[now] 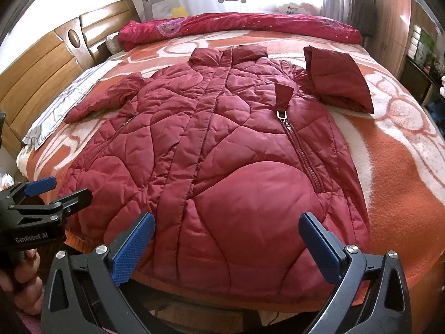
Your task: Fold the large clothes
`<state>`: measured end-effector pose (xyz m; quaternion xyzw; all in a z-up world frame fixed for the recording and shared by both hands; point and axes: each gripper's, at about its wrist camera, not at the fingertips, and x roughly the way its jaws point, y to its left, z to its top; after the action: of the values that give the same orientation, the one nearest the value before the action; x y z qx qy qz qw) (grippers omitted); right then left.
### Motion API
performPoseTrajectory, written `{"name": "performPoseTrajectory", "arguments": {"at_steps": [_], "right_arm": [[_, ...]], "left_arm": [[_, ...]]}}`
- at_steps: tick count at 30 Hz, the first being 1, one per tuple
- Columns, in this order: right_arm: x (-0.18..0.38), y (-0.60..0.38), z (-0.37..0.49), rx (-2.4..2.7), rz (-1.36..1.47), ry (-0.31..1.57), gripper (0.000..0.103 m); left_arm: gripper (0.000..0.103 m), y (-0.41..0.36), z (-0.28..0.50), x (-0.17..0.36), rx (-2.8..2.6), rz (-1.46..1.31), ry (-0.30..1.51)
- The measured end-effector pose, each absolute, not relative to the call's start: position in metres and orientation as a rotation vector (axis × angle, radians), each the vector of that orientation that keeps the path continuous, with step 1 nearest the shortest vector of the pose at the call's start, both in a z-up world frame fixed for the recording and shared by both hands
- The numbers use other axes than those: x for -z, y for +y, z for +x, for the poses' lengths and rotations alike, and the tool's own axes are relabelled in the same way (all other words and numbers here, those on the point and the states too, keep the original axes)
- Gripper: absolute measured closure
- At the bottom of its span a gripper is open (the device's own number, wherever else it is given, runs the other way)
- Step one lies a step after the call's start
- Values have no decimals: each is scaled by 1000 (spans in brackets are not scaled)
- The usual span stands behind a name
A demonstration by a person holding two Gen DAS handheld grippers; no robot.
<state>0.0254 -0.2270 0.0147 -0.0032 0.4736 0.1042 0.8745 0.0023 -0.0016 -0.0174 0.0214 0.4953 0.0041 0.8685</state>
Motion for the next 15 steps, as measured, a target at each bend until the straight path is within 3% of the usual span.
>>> {"name": "performPoseTrajectory", "arguments": {"at_steps": [15], "right_arm": [[-13, -238, 36, -217, 31, 967, 0]], "left_arm": [[1, 2, 13, 24, -36, 97, 1070]]}}
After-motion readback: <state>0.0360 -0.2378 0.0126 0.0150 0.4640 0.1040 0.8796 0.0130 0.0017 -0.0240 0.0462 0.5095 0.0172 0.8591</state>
